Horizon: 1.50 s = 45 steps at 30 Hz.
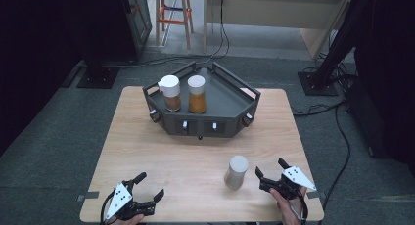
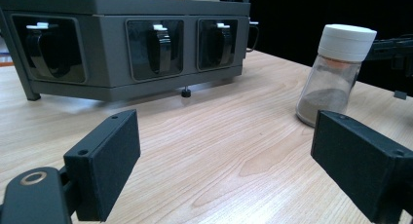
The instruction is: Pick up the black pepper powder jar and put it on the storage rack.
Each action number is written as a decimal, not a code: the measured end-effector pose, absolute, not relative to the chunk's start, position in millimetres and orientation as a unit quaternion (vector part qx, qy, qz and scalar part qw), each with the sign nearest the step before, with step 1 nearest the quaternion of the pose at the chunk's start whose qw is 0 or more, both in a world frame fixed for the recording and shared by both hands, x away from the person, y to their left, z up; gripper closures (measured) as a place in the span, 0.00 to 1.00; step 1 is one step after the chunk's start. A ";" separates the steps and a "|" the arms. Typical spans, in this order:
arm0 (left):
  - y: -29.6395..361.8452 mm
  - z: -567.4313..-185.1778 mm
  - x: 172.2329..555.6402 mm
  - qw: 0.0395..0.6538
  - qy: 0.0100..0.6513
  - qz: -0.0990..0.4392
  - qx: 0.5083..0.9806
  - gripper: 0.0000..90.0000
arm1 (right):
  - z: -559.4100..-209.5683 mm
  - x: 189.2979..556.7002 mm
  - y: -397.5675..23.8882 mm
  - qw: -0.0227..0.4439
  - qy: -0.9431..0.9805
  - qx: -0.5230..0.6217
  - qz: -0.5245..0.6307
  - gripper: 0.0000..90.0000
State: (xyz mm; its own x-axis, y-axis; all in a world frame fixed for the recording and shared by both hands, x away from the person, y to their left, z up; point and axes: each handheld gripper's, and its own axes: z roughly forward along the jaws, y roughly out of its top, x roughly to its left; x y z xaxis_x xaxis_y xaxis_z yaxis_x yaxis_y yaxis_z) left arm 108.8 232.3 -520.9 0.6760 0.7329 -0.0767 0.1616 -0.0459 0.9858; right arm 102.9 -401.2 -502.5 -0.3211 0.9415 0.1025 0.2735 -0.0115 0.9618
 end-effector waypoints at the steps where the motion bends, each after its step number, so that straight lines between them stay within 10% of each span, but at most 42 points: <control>1: 232.3 -520.8 108.7 0.609 0.327 0.235 0.684 0.12 | -502.7 101.7 -400.7 0.320 0.626 0.485 0.520 0.02; 45: 232.3 -519.4 107.4 0.605 0.333 0.240 0.682 0.11 | -503.4 85.9 -377.7 0.280 0.657 0.430 0.553 0.02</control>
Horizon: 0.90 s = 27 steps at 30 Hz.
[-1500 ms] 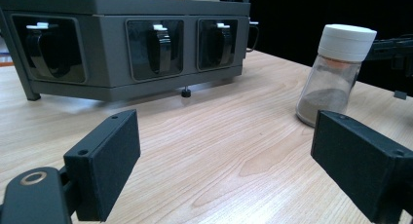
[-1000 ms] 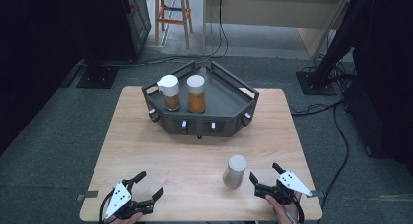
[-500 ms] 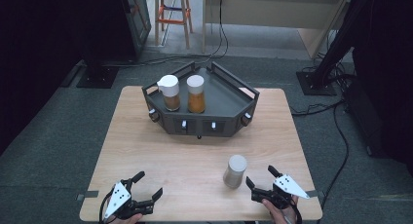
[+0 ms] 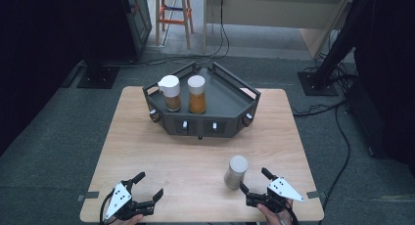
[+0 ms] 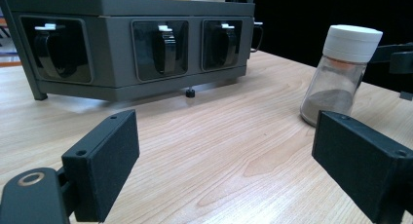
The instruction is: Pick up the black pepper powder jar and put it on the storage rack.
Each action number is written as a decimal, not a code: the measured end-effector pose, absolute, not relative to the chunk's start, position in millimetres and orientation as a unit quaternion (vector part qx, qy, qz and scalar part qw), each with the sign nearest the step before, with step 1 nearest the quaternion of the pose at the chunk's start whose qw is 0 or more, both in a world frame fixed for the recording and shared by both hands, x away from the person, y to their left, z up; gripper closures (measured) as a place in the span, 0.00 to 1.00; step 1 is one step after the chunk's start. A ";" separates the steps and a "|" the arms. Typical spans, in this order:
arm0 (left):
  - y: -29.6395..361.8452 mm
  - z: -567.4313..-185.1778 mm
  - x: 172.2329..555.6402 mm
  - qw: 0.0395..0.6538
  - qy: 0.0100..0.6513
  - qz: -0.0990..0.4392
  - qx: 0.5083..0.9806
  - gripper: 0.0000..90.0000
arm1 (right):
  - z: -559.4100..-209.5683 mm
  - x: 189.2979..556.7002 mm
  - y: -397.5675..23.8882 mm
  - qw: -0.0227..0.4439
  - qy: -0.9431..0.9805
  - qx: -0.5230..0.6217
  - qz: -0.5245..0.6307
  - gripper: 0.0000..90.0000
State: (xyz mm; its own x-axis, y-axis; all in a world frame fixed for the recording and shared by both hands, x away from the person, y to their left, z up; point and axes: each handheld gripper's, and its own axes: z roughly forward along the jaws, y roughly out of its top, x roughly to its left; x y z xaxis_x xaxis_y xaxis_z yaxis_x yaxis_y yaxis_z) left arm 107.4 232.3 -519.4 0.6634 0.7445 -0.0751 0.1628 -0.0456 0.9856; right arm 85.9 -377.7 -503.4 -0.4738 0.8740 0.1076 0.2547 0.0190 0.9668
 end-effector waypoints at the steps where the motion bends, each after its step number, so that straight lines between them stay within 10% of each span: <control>1: 232.3 -519.4 107.4 0.605 0.332 0.240 0.682 0.11 | -502.9 86.5 -376.9 0.279 0.657 0.429 0.553 0.02; 27: 232.6 -519.6 107.6 0.605 0.332 0.240 0.682 0.11 | -499.7 111.7 -355.1 0.271 0.676 0.407 0.551 0.02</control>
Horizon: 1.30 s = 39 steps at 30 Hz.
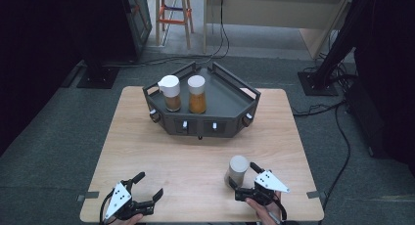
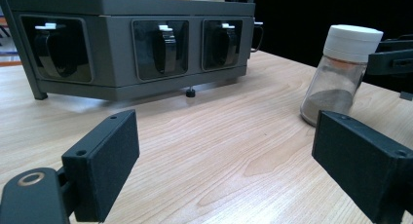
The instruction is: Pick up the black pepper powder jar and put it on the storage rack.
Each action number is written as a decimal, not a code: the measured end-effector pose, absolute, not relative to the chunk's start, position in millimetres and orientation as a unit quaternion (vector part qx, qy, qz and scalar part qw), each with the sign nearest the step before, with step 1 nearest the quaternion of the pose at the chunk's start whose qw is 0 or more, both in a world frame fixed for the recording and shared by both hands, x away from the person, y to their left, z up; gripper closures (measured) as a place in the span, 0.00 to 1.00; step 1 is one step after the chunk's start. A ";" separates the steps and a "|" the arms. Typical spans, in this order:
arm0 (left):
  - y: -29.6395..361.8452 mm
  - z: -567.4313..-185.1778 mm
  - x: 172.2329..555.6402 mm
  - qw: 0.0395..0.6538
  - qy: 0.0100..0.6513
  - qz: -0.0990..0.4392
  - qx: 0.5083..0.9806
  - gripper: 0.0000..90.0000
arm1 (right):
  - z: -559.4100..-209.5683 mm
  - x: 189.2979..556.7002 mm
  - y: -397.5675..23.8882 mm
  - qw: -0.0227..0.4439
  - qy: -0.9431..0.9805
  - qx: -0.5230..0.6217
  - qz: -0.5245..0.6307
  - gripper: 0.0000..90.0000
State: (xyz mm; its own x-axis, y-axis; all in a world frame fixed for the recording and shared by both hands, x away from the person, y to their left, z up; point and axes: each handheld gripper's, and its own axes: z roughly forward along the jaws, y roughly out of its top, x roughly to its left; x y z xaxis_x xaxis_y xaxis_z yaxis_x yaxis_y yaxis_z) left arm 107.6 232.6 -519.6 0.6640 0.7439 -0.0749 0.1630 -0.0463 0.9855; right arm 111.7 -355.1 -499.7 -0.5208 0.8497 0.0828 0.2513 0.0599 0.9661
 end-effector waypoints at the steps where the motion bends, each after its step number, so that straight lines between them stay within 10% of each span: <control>1: 232.6 -519.6 107.6 0.605 0.332 0.240 0.682 0.11 | -499.8 112.8 -354.8 0.271 0.676 0.407 0.551 0.02; 39: 233.1 -519.7 107.7 0.606 0.332 0.240 0.682 0.11 | -501.9 128.1 -339.5 0.286 0.697 0.398 0.523 0.38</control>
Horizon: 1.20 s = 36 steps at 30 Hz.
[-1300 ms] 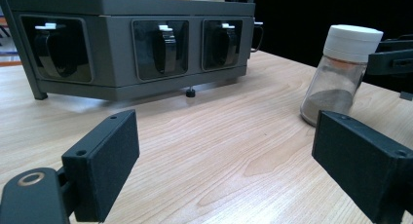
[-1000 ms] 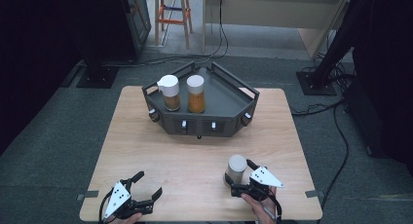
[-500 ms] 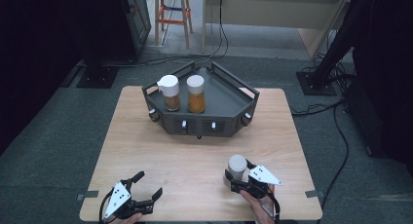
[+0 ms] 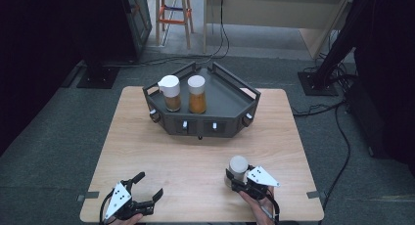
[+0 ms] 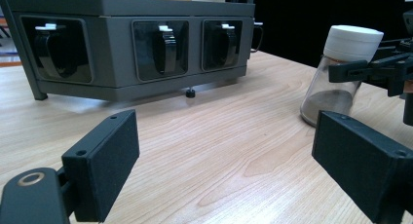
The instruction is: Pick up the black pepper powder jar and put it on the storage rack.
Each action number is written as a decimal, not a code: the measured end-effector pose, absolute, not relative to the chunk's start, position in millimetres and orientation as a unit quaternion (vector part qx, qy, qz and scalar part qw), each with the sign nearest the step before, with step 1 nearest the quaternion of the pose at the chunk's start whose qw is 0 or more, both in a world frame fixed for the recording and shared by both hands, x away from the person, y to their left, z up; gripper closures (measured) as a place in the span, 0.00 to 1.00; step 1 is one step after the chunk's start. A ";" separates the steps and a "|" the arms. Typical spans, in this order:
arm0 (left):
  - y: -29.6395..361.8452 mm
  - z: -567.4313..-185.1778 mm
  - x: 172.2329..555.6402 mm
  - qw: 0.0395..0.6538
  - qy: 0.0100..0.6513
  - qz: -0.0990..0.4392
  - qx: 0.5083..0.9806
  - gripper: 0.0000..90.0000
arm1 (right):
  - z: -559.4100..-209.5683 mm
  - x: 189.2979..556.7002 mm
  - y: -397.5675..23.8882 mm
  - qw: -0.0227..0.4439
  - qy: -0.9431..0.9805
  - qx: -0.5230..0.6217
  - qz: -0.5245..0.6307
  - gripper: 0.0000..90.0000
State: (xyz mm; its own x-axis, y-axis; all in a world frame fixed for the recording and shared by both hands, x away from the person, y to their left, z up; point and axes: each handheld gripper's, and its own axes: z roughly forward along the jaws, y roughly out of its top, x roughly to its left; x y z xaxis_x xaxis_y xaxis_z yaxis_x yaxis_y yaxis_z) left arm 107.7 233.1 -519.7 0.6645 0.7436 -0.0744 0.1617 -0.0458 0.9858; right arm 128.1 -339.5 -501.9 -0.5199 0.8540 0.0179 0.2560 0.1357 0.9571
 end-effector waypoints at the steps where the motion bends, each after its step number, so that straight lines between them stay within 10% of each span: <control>1: 233.1 -519.8 107.8 0.606 0.332 0.240 0.682 0.11 | -501.4 128.1 -339.5 0.286 0.698 0.398 0.522 0.38; 36: 232.7 -520.1 107.9 0.604 0.333 0.240 0.683 0.11 | -447.3 143.5 -354.0 0.261 0.692 0.379 0.557 0.39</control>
